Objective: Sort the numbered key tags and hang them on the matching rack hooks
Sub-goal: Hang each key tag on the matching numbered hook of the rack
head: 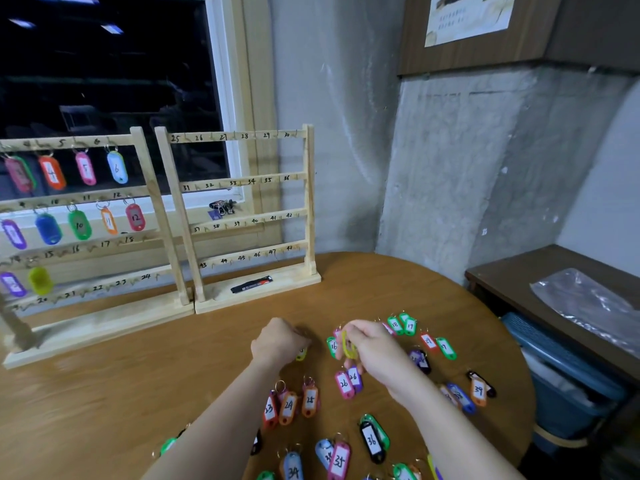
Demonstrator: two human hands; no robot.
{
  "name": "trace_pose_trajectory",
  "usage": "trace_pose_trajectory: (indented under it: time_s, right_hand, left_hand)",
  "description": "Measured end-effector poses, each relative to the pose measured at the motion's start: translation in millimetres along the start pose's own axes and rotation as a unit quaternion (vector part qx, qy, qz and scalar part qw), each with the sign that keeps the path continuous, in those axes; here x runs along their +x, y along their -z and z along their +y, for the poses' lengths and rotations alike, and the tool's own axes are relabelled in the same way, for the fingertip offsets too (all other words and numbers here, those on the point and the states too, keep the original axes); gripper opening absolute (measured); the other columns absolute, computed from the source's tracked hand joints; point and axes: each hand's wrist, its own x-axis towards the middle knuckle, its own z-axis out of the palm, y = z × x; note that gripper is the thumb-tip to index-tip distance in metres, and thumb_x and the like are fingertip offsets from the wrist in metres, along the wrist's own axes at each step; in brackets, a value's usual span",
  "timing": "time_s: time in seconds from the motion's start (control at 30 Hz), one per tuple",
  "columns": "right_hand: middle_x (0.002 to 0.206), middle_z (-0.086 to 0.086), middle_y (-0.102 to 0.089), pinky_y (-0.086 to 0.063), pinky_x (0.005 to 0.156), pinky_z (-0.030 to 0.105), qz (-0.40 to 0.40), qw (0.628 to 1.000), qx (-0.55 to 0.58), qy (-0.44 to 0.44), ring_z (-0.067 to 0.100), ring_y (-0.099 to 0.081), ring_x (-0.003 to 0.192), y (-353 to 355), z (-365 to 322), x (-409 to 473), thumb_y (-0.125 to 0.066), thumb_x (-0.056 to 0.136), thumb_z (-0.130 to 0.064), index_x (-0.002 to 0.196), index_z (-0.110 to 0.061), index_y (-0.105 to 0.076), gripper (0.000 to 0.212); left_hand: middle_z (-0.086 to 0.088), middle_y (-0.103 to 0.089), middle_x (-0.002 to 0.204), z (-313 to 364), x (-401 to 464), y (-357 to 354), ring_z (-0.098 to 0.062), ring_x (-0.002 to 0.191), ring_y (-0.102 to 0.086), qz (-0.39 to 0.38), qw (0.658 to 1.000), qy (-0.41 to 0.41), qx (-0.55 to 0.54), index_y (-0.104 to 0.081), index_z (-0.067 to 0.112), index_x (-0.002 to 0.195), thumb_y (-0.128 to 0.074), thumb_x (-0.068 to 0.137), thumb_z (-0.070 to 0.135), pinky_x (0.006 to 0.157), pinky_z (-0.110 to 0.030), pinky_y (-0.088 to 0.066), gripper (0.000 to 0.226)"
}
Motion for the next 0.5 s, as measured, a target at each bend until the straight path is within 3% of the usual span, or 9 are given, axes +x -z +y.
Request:
trace_pose_trajectory:
  time_s: [0.07, 0.17, 0.27, 0.37, 0.5]
  right_hand:
    - [0.087, 0.01, -0.072, -0.048, 0.061, 0.025, 0.002, 0.999, -0.034, 0.008, 0.01, -0.065, 0.066, 0.3, -0.5, 0.4, -0.043, 0.109, -0.032, 0.098, -0.016, -0.069, 0.032]
    - [0.075, 0.007, -0.066, -0.045, 0.062, 0.031, 0.001, 0.999, -0.039, 0.024, 0.009, -0.064, 0.061, -2.4, -5.4, 4.0, -0.048, 0.107, -0.033, 0.083, -0.01, -0.064, 0.037]
    - [0.072, 0.006, -0.062, -0.041, 0.057, 0.03, -0.002, 0.999, -0.026, 0.03, 0.011, -0.064, 0.059, -14.4, -14.3, 9.9, -0.05, 0.106, -0.033, 0.079, -0.009, -0.059, 0.037]
    - [0.074, 0.005, -0.063, -0.041, 0.056, 0.029, -0.022, 0.999, -0.02, 0.039, 0.011, -0.064, 0.06, -36.7, -30.4, 17.4, -0.046, 0.107, -0.032, 0.086, -0.008, -0.061, 0.035]
    - [0.083, 0.005, -0.064, -0.043, 0.056, 0.026, -0.057, 0.997, 0.01, 0.045, 0.01, -0.063, 0.062, -79.4, -60.2, 28.7, -0.042, 0.109, -0.032, 0.1, -0.008, -0.063, 0.033]
  left_hand:
    - [0.003, -0.066, 0.079, 0.5, 1.3, 0.7, -0.016, 0.077, -0.061, -0.013, 1.0, -0.014, -0.001, -0.071, 0.019, 0.086, -0.075, 0.087, 0.035, 0.068, -0.031, -0.049, 0.016]
    - [-0.001, -0.064, 0.076, -6.8, 2.4, 5.6, -0.019, 0.075, -0.06, -0.023, 0.998, -0.046, -0.037, -0.071, 0.015, 0.082, -0.075, 0.087, 0.024, 0.063, -0.028, -0.047, 0.012]
    - [-0.005, -0.063, 0.073, -21.9, -2.0, 23.6, -0.017, 0.066, -0.054, -0.002, 0.994, -0.064, -0.091, -0.073, 0.011, 0.079, -0.075, 0.087, 0.021, 0.055, -0.025, -0.04, 0.013]
    - [0.0, -0.058, 0.061, -43.9, -7.5, 56.6, -0.014, 0.056, -0.047, 0.031, 0.991, -0.074, -0.106, -0.07, 0.013, 0.069, -0.076, 0.088, 0.025, 0.051, -0.024, -0.037, 0.023]
    - [0.001, -0.061, 0.067, -82.3, -21.0, 110.0, -0.01, 0.057, -0.049, 0.084, 0.985, -0.071, -0.131, -0.069, 0.011, 0.081, -0.066, 0.098, 0.026, 0.046, -0.016, -0.035, 0.023]
